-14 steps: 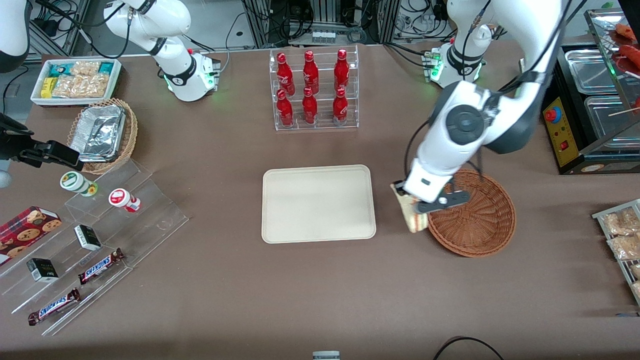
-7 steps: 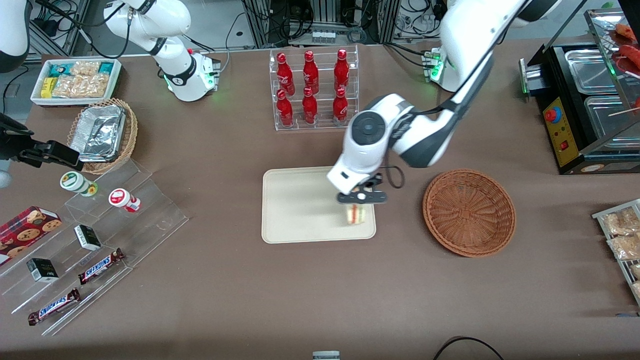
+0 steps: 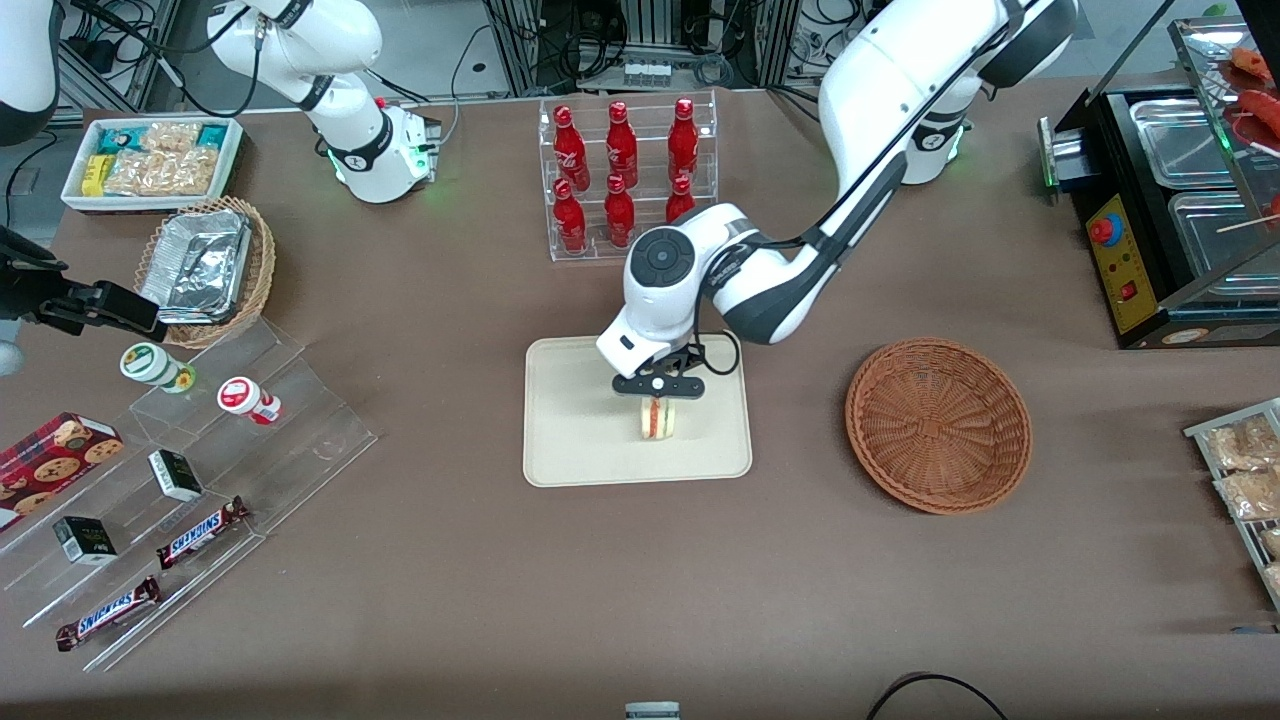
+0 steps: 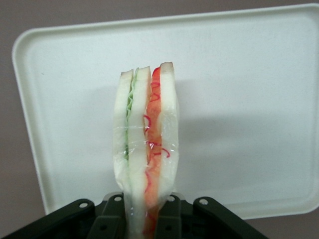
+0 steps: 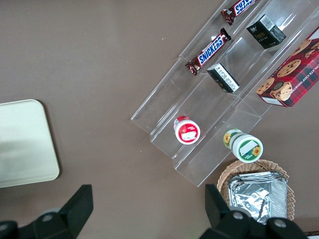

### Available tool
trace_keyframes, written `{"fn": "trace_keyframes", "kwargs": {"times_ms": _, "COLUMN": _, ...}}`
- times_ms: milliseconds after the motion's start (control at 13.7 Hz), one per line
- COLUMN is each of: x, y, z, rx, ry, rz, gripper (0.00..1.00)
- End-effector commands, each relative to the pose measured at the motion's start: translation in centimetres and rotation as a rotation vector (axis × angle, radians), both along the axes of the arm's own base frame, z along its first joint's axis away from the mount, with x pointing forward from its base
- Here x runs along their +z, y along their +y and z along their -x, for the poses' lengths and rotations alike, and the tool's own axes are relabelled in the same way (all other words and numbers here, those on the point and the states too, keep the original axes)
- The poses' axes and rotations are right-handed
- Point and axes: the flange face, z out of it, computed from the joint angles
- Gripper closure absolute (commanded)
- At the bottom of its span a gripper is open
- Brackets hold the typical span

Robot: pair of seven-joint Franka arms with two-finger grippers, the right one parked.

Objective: Place sandwich from basket to tray
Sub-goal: 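Lower the sandwich onto the tray and open the left gripper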

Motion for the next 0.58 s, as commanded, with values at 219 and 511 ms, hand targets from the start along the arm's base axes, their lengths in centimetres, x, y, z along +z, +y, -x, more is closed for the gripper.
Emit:
{"fn": "trace_keyframes", "kwargs": {"times_ms": 219, "x": -2.0, "y": -2.7, "z": 1.1, "rx": 0.024, "ry": -0.026, "rz": 0.002, "gripper": 1.00}}
{"fn": "trace_keyframes", "kwargs": {"times_ms": 511, "x": -2.6, "y": -2.8, "z": 1.3, "rx": 0.044, "ry": -0.035, "rz": -0.011, "gripper": 1.00}}
